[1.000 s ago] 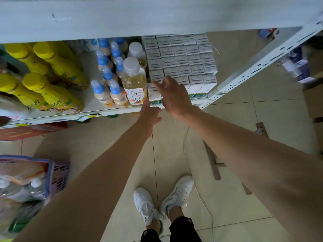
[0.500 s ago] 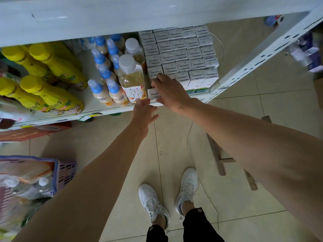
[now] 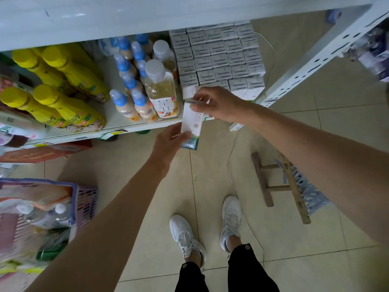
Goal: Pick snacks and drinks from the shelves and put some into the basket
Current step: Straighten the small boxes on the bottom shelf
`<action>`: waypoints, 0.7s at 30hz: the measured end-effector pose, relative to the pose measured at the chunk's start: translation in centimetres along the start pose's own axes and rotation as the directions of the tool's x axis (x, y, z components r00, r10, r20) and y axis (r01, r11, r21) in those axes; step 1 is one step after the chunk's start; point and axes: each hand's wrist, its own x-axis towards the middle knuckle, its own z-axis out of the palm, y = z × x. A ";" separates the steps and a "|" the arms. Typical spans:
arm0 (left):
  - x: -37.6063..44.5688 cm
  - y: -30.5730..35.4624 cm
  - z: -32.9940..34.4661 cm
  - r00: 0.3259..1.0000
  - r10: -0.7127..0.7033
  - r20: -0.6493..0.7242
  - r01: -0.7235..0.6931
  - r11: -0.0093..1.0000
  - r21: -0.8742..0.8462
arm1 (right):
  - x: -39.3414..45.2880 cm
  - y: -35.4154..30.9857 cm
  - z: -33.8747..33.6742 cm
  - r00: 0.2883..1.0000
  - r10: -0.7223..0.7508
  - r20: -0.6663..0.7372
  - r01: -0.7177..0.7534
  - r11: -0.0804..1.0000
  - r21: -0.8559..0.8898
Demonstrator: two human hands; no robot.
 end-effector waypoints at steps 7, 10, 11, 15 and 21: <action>-3.2 0.4 0.5 0.987 -0.019 0.162 0.050 0.981 -0.188 | -3.0 0.0 0.6 0.973 0.221 -0.068 -0.172 0.889 0.423; -3.9 0.3 0.9 0.982 -0.010 0.187 0.061 0.961 -0.270 | -3.7 0.7 1.3 0.941 0.337 0.012 -0.254 0.685 0.683; -4.1 0.3 1.0 0.981 -0.013 0.193 0.070 0.954 -0.291 | -4.0 0.9 1.5 0.937 0.346 0.039 -0.256 0.610 0.750; -4.8 0.5 1.7 0.979 -0.024 0.202 0.098 0.928 -0.361 | -4.6 1.5 2.8 0.924 0.372 0.089 -0.275 0.484 0.831; -4.9 0.9 2.0 0.968 -0.047 0.246 0.137 0.921 -0.364 | -4.5 0.7 4.3 0.897 0.418 0.145 -0.318 0.383 0.867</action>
